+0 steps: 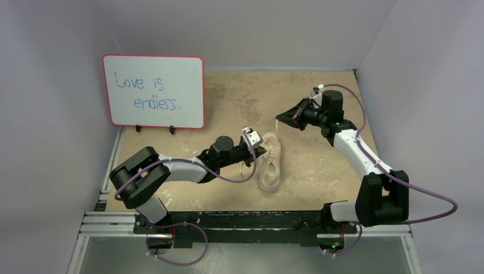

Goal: Tie the shoes

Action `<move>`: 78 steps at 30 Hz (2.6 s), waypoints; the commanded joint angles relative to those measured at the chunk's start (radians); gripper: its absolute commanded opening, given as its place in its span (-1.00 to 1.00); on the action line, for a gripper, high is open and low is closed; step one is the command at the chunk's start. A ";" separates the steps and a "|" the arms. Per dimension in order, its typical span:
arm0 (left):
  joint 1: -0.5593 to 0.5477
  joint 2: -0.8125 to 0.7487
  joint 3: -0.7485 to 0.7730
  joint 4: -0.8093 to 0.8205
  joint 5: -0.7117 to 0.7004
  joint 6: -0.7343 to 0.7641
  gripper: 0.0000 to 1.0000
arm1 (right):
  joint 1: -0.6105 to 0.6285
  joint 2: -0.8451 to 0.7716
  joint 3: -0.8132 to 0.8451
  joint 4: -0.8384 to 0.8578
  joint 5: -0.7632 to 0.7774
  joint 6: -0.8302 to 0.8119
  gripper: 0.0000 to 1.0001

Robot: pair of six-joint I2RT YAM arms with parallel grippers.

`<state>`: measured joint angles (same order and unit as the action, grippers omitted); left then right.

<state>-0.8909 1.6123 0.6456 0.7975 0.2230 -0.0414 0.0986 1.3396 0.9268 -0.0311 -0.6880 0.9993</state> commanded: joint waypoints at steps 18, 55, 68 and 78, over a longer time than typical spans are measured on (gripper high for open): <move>-0.013 0.011 -0.045 0.138 0.052 0.037 -1.00 | 0.360 0.318 0.135 -0.188 -0.176 -0.172 -0.86; 0.094 0.107 0.077 0.074 0.220 -0.386 -1.00 | 0.242 -0.288 -0.025 -0.309 0.130 -1.000 0.40; 0.120 0.158 0.124 0.076 0.299 -0.438 -1.00 | 0.481 -0.466 -0.182 -0.477 -0.113 -2.212 0.11; 0.121 0.182 0.132 0.088 0.299 -0.469 -1.00 | 0.807 -0.193 -0.167 -0.243 0.330 -2.113 0.17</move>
<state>-0.7742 1.7878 0.7444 0.8368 0.4950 -0.4881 0.8364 1.0985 0.7204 -0.3801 -0.5503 -1.0969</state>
